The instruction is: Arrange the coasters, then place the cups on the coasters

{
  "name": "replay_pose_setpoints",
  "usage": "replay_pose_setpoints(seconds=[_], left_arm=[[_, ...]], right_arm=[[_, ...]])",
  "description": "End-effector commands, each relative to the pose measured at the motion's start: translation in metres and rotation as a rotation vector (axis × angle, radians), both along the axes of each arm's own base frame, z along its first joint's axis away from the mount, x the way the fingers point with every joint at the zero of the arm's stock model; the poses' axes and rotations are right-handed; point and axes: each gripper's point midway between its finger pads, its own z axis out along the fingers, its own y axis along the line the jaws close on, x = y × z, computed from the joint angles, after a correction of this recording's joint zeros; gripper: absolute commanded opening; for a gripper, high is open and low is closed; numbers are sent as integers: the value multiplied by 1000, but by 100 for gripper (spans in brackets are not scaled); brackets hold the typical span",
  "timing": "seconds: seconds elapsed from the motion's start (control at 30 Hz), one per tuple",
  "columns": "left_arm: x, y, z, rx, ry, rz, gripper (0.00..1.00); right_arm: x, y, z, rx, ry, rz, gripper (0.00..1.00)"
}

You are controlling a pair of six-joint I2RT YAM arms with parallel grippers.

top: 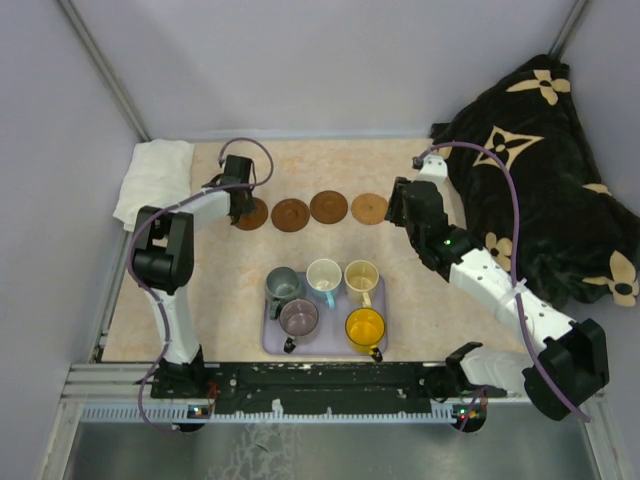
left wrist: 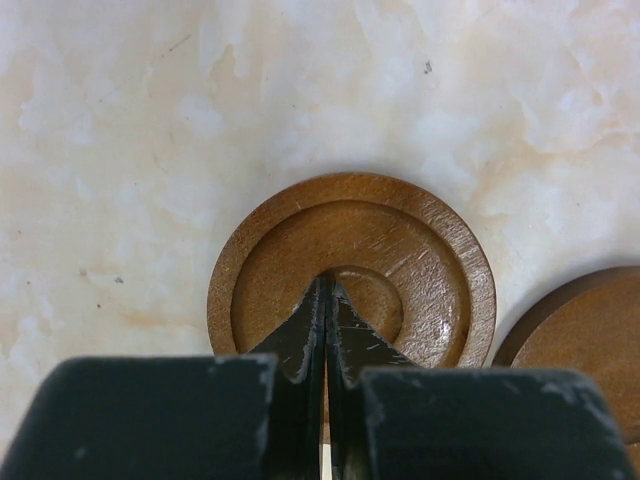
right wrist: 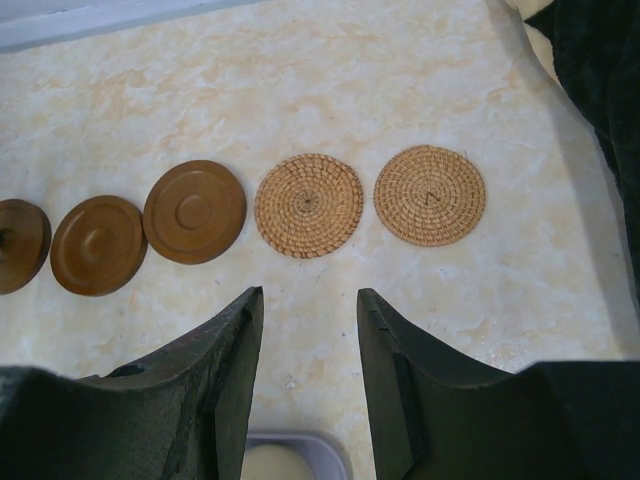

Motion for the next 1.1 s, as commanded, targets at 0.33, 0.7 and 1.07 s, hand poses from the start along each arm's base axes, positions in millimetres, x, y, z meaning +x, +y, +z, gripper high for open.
replay_pose_setpoints(seconds=[0.33,0.7,1.07], left_arm=[[24,5,-1,-36,-26,13,0],[35,0,28,-50,-94,-20,0],[32,-16,87,-119,-198,-112,3]], right_arm=[[4,1,7,23,-17,-7,44],[1,2,10,37,-18,0,43],[-7,-4,12,46,-26,-11,43]])
